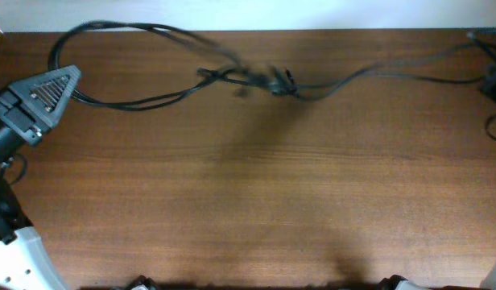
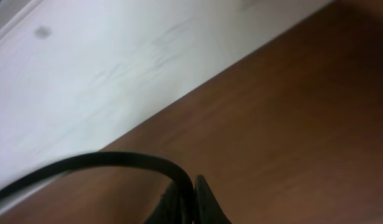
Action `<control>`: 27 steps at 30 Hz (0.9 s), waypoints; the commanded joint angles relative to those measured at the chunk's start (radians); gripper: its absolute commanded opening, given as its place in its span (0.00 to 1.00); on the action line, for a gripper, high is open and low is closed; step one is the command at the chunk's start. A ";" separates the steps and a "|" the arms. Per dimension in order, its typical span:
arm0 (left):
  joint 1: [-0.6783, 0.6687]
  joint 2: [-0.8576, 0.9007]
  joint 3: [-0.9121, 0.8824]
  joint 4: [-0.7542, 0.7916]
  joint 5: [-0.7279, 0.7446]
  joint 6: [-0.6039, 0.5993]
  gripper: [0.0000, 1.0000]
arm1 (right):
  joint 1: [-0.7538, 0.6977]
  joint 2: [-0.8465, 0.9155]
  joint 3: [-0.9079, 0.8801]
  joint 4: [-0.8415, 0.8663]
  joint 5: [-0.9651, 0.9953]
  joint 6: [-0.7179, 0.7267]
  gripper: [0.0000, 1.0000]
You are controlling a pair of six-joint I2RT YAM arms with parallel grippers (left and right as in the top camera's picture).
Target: Untangle cables
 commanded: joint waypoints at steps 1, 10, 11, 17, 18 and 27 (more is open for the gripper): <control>0.015 -0.009 0.006 0.054 -0.037 0.002 0.00 | -0.109 0.003 0.010 0.012 0.045 0.005 0.04; 0.068 0.008 0.006 0.064 -0.054 -0.002 0.00 | -0.360 0.006 0.010 0.192 0.050 0.005 0.04; 0.068 0.009 0.006 0.064 -0.054 -0.002 0.00 | -0.373 0.007 0.010 0.203 0.055 0.005 0.04; 0.068 0.009 0.006 0.064 -0.029 -0.003 0.00 | -0.505 0.087 0.010 0.269 0.106 0.009 0.04; 0.067 0.009 0.006 0.064 -0.022 -0.012 0.00 | -0.523 0.102 0.010 0.280 0.113 0.009 0.04; 0.067 0.008 0.006 0.063 0.040 -0.046 0.00 | -0.606 0.208 0.010 0.363 0.212 0.064 0.99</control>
